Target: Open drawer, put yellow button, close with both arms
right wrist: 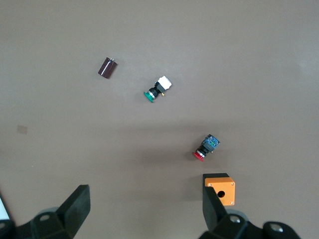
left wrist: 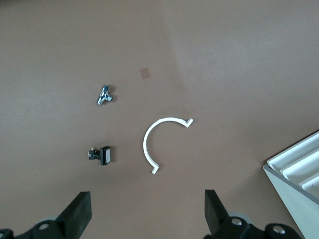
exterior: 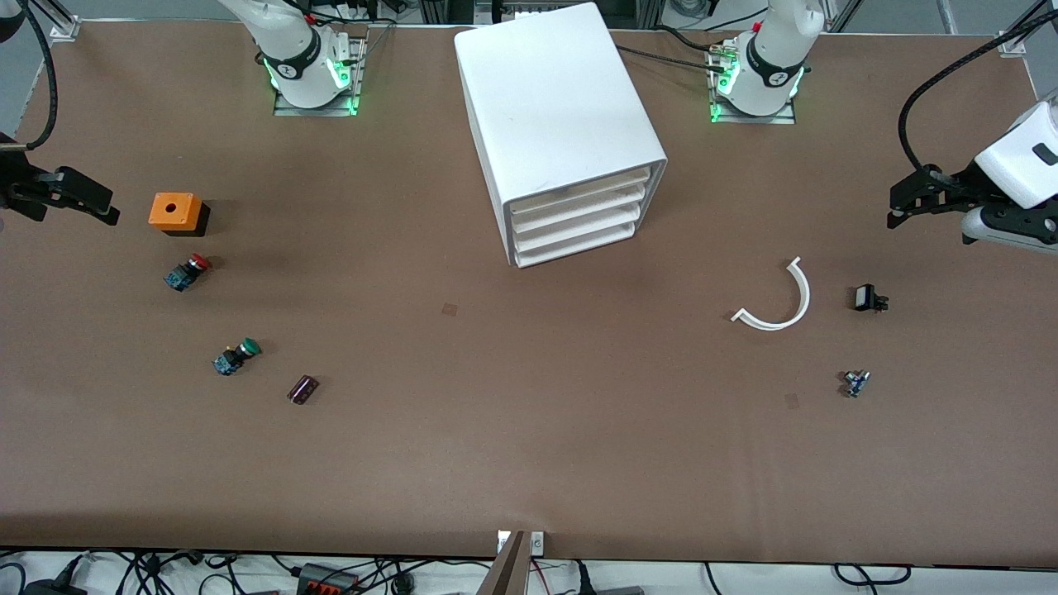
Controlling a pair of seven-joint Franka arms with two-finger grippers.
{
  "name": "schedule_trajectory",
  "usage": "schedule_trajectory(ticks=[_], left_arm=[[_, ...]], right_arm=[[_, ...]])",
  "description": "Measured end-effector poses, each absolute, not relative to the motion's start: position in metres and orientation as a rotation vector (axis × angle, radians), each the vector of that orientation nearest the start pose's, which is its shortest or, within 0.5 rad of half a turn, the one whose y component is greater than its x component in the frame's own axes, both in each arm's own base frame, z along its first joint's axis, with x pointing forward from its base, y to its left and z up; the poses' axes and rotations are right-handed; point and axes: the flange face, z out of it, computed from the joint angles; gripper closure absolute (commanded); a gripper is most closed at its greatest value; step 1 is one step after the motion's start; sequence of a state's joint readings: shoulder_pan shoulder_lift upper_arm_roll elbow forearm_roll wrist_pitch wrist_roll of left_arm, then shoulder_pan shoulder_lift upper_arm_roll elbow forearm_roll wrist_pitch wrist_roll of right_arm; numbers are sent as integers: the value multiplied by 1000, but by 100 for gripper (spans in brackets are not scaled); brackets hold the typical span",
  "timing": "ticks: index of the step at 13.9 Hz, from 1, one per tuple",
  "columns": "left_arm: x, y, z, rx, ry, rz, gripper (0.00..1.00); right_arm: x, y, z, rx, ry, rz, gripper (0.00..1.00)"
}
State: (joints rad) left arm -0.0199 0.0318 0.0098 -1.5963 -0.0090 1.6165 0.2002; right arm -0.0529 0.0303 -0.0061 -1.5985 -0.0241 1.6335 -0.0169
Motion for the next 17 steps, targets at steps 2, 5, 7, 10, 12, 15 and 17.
schedule_trajectory(ticks=[2,5,7,10,12,15,17], left_arm=[[565,-1,598,-3137,316,38,0],[564,3,596,-3139,297,50,0],[564,3,595,-3142,266,56,0],[563,4,594,-3144,234,66,0],[563,4,594,-3146,208,68,0],[563,4,594,-3146,202,68,0],[563,4,594,-3146,200,68,0]], right_arm=[[566,-36,600,-3165,64,13,0],[563,-35,600,-3164,64,28,0],[560,-35,601,-3164,64,29,0],[556,-35,601,-3164,64,31,0],[556,-35,598,-3164,64,36,0],[556,-35,597,-3164,64,37,0],[557,-35,597,-3164,64,34,0]])
